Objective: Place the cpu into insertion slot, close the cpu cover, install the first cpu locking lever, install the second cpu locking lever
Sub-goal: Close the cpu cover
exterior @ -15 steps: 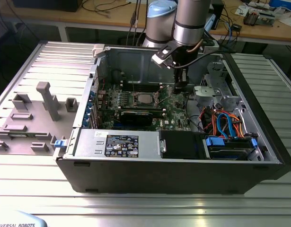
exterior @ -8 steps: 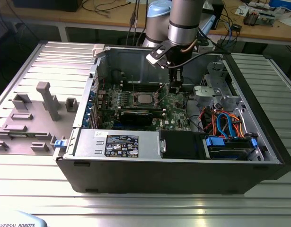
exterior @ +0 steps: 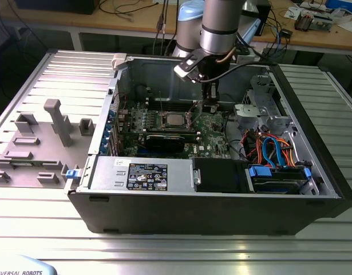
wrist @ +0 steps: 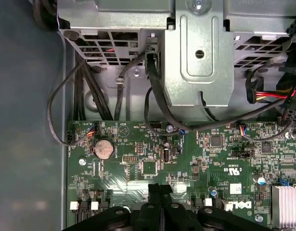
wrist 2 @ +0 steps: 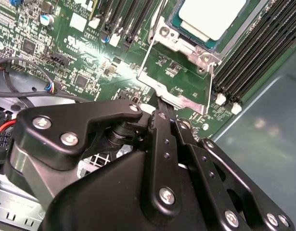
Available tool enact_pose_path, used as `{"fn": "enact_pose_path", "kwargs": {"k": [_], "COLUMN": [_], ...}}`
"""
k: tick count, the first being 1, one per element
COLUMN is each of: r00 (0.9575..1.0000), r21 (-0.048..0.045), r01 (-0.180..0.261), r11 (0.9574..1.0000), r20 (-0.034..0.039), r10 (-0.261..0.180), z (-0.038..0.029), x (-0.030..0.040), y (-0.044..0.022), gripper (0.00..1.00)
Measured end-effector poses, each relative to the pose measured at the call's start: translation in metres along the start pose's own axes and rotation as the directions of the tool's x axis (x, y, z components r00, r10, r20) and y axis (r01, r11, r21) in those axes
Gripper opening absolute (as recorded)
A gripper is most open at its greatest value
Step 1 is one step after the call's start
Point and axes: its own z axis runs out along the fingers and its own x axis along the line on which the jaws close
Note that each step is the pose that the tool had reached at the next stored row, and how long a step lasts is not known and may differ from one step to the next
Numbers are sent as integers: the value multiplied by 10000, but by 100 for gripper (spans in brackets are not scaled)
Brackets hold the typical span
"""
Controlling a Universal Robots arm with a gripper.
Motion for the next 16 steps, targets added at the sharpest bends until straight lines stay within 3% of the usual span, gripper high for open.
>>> {"fn": "enact_pose_path", "kwargs": {"k": [16], "r00": [10000], "r21": [0], "r01": [0], "r11": [10000], "r20": [-1], "r10": [0], "z": [-2], "x": [0], "y": [-60], "gripper": [11]}}
